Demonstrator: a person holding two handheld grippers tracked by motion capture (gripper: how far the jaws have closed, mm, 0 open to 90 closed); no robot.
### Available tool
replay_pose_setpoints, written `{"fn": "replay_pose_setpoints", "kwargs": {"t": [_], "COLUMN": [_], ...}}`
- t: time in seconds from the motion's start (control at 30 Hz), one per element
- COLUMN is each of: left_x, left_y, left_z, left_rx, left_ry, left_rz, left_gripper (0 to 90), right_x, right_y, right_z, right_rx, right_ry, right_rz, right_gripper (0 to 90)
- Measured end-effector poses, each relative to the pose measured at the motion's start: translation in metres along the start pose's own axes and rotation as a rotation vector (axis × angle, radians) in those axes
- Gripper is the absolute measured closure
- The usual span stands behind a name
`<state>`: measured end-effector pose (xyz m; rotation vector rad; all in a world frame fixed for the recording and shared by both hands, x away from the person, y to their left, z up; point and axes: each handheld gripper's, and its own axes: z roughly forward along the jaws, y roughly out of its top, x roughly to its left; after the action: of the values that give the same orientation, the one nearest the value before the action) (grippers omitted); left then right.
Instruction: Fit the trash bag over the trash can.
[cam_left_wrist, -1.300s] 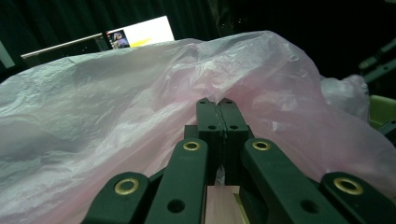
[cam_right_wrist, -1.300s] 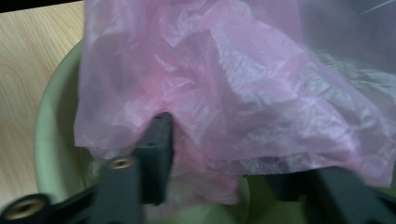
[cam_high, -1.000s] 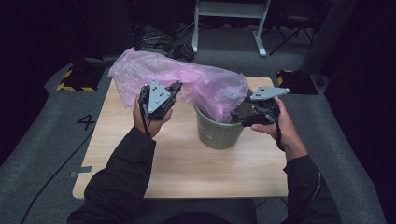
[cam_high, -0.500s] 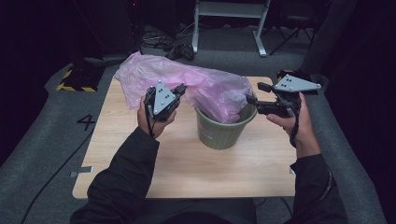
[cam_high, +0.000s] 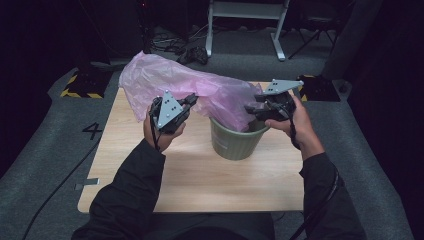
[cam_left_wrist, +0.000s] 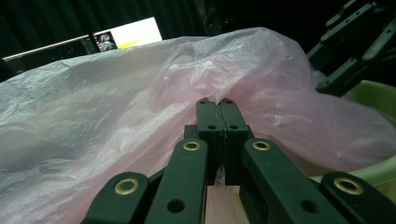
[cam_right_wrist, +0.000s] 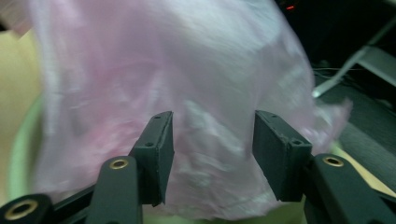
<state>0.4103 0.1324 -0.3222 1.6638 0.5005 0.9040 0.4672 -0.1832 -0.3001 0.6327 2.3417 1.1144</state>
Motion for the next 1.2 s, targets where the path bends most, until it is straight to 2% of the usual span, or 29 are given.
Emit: {"fn": "replay_pose_setpoints", "kwargs": {"t": [0.17, 0.3, 0.4, 0.5, 0.57, 0.6, 0.67, 0.8, 0.87, 0.93, 1.03, 1.1, 1.17, 1.2], "left_x": [-0.009, -0.017, -0.022, -0.027, -0.028, -0.028, -0.026, -0.022, -0.022, -0.023, -0.024, -0.024, -0.022, -0.02], "left_y": [0.002, 0.006, 0.008, 0.009, 0.009, 0.008, 0.007, 0.004, 0.003, 0.003, 0.004, 0.004, 0.004, 0.004], "left_z": [0.006, 0.015, 0.022, 0.026, 0.027, 0.027, 0.027, 0.027, 0.027, 0.027, 0.026, 0.024, 0.023, 0.022], "left_rx": [-0.001, 0.0, 0.005, 0.017, 0.024, 0.029, 0.035, 0.049, 0.05, 0.054, 0.048, 0.05, 0.046, 0.045], "left_ry": [-0.027, -0.055, -0.074, -0.094, -0.105, -0.108, -0.118, -0.123, -0.134, -0.131, -0.133, -0.12, -0.114, -0.109], "left_rz": [0.017, 0.019, 0.033, 0.048, 0.049, 0.048, 0.04, 0.039, 0.026, 0.028, 0.038, 0.046, 0.042, 0.045], "left_gripper": [89.5, 89.4, 89.5, 89.4, 89.5, 89.5, 89.4, 89.4, 89.4, 89.4, 89.4, 89.4, 89.4, 89.5], "right_x": [0.011, 0.018, 0.022, 0.023, 0.02, 0.02, 0.018, 0.017, 0.018, 0.018, 0.02, 0.022, 0.023, 0.023], "right_y": [0.0, 0.0, -0.001, -0.004, -0.01, -0.01, -0.014, -0.015, -0.013, -0.01, -0.006, -0.004, -0.001, 0.0], "right_z": [0.008, 0.011, 0.01, 0.007, -0.002, -0.002, -0.011, -0.03, -0.037, -0.041, -0.041, -0.035, -0.024, -0.018], "right_rx": [0.033, 0.046, 0.045, 0.035, -0.005, -0.005, -0.039, -0.11, -0.142, -0.177, -0.196, -0.161, -0.095, -0.065], "right_ry": [0.064, 0.103, 0.121, 0.081, 0.074, 0.074, 0.066, 0.057, 0.052, 0.041, 0.045, 0.037, 0.025, 0.035], "right_rz": [-0.035, -0.053, -0.057, -0.06, -0.034, -0.034, -0.025, -0.045, -0.062, -0.068, -0.067, -0.069, -0.059, -0.045], "right_gripper": [53.1, 52.1, 45.1, 29.9, 23.8, 23.8, 22.1, 20.7, 19.9, 20.0, 20.1, 23.7, 37.3, 42.9]}}
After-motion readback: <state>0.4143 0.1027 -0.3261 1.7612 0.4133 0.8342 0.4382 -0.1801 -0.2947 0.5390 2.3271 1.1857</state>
